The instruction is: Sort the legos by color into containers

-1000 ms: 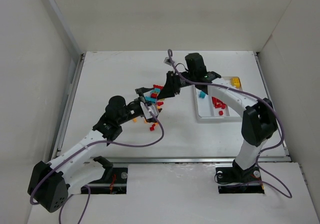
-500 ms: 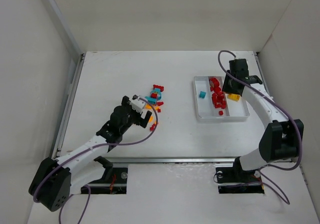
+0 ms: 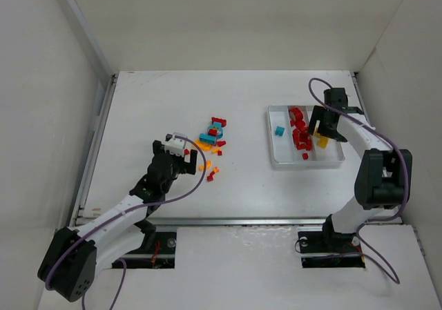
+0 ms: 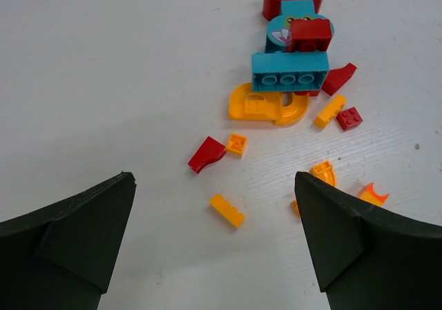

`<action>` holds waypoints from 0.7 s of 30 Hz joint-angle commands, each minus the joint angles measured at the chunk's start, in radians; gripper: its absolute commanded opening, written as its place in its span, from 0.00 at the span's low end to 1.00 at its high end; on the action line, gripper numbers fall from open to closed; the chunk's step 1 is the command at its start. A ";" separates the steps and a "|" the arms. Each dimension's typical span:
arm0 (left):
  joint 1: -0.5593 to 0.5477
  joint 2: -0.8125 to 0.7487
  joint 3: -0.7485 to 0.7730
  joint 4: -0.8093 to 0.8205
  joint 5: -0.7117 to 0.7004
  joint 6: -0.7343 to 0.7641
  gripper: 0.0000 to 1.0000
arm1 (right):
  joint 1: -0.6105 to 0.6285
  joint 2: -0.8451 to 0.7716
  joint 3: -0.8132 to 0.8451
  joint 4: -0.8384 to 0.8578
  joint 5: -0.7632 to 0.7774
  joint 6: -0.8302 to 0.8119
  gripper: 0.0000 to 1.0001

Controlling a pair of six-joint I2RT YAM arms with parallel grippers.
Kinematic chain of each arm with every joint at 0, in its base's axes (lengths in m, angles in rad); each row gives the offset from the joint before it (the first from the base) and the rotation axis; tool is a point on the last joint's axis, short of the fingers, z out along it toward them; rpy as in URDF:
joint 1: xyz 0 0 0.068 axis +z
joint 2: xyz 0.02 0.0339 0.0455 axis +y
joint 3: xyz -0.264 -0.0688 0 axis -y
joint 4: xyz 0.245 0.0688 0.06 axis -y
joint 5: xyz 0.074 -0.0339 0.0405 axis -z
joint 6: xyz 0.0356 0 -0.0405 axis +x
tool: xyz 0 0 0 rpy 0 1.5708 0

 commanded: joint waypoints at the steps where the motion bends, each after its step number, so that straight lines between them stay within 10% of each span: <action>1: 0.010 -0.029 -0.021 0.097 -0.047 -0.030 1.00 | 0.035 -0.052 0.065 0.032 -0.035 -0.015 0.99; 10: 0.054 -0.029 -0.039 0.128 -0.099 -0.048 1.00 | 0.637 -0.009 0.110 0.151 -0.132 -0.247 0.99; 16: 0.063 -0.048 0.071 -0.021 -0.141 -0.125 1.00 | 0.819 0.172 0.232 0.152 -0.195 -0.201 0.99; 21: 0.073 -0.075 0.073 -0.035 -0.179 -0.160 1.00 | 0.876 0.252 0.282 0.193 -0.324 -0.172 0.78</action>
